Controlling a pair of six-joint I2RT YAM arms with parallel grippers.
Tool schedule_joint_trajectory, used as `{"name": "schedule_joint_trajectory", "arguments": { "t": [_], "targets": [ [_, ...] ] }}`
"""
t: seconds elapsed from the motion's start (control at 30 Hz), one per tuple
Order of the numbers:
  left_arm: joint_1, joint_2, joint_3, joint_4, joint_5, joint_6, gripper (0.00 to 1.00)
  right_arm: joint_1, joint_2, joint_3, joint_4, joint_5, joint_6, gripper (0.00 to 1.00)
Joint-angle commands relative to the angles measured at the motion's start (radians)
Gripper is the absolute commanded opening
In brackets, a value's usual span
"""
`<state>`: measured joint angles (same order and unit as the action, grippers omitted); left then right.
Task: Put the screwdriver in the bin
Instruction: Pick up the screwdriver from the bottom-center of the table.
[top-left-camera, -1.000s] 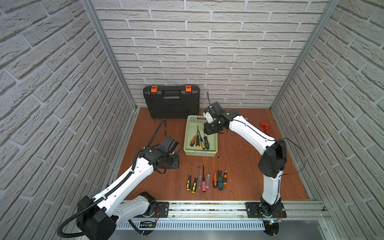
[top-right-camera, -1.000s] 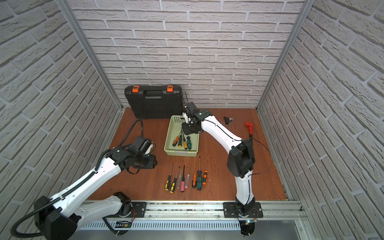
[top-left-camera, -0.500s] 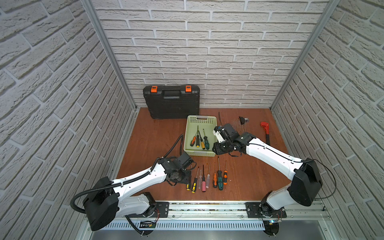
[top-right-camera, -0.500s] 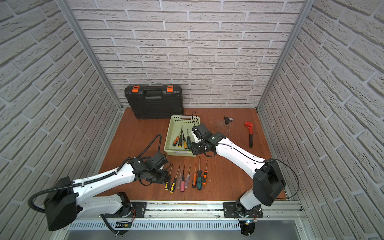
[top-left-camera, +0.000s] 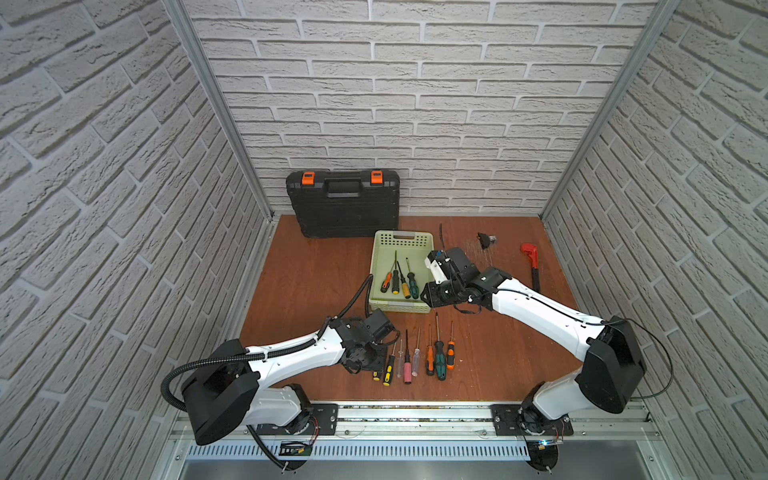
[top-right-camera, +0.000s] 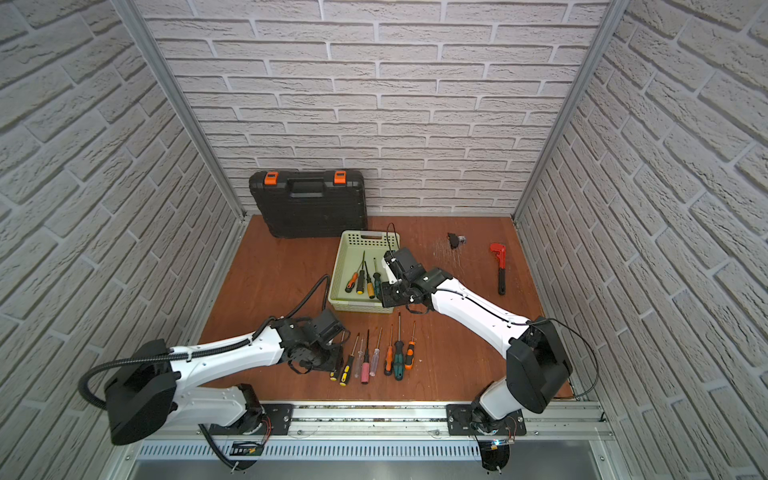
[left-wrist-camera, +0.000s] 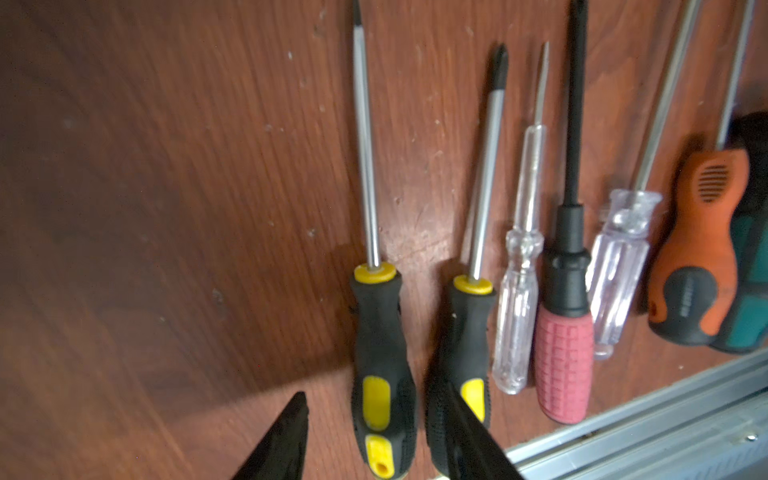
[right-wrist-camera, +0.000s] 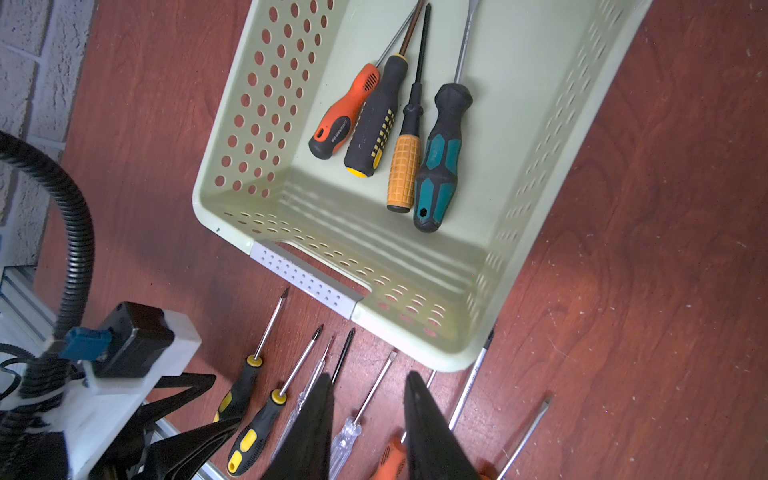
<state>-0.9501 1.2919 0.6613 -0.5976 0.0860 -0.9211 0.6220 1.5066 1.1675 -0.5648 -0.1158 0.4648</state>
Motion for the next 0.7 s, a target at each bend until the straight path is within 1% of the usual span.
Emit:
{"name": "schedule_joint_trajectory", "arguments": {
  "t": [0.0, 0.17, 0.3, 0.37, 0.47, 0.53, 0.67],
  "targets": [
    [-0.013, 0.023, -0.011, 0.025, 0.005, -0.017, 0.52, 0.002, -0.046, 0.0, 0.02, -0.013, 0.015, 0.32],
    [-0.02, 0.054, -0.012, 0.027, -0.001, -0.028, 0.5, 0.002, -0.058, 0.001, 0.016, -0.006, 0.01, 0.32],
    [-0.02, 0.076, -0.012, 0.039, -0.008, -0.026, 0.46, 0.002, -0.058, 0.0, 0.005, -0.015, 0.002, 0.32],
    [-0.021, 0.09, -0.009, 0.042, -0.005, -0.027, 0.42, 0.002, -0.06, -0.001, 0.002, -0.015, -0.003, 0.32],
    [-0.021, 0.096, -0.012, 0.04, -0.004, -0.033, 0.34, 0.002, -0.065, 0.0, -0.003, -0.006, -0.007, 0.32],
    [-0.022, 0.096, -0.014, 0.034, -0.014, -0.038, 0.3, 0.002, -0.064, 0.001, 0.0, -0.007, -0.007, 0.32],
    [-0.022, 0.075, 0.0, -0.019, -0.059, -0.042, 0.14, 0.002, -0.059, 0.02, -0.015, -0.026, -0.015, 0.32]
  ]
}}
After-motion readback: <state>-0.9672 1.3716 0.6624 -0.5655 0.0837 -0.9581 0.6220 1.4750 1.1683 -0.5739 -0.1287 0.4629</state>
